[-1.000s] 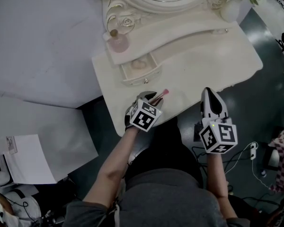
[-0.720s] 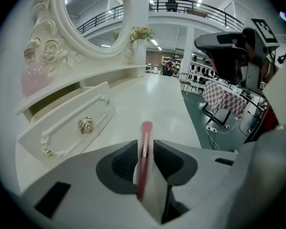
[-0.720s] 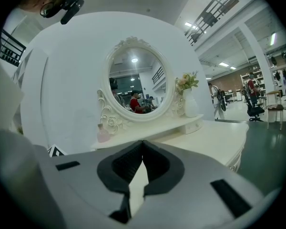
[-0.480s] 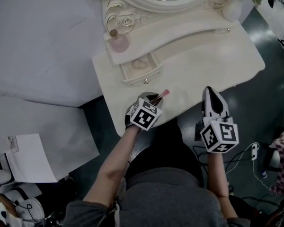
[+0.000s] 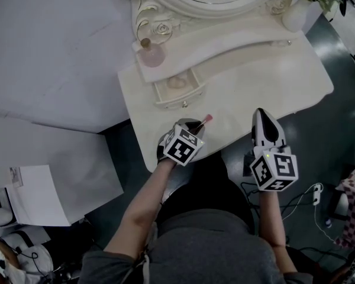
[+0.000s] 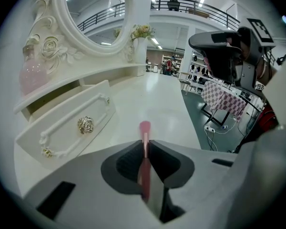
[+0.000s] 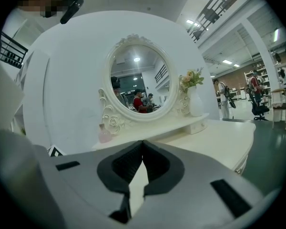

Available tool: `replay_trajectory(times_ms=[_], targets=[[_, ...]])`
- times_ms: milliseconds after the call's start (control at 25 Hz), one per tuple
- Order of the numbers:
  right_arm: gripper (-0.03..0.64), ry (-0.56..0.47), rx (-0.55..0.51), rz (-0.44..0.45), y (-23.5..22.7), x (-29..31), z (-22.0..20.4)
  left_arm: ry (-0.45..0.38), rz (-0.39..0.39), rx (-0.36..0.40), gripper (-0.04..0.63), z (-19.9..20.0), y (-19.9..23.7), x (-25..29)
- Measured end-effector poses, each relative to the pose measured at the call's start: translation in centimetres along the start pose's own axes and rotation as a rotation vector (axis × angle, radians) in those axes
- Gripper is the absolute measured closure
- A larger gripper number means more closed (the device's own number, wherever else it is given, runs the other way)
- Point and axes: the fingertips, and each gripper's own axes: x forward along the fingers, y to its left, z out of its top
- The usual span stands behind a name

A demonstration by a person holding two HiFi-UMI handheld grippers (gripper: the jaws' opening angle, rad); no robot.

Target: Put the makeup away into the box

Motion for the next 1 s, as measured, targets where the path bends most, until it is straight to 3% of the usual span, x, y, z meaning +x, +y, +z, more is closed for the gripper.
replay_trajectory(times_ms=[400,1000], targets=[[0.612,0.01,-0.003,0.048,0.6,1.5,0.1,-0.03,0.022,-0.006,0.548,0.9,0.1,-1.5],[0.612,0.029,-0.019,0.177,3.6,5.2,0.8,-0.165,0.184,-0.057,0.548,5.0,4.7,-7.6]])
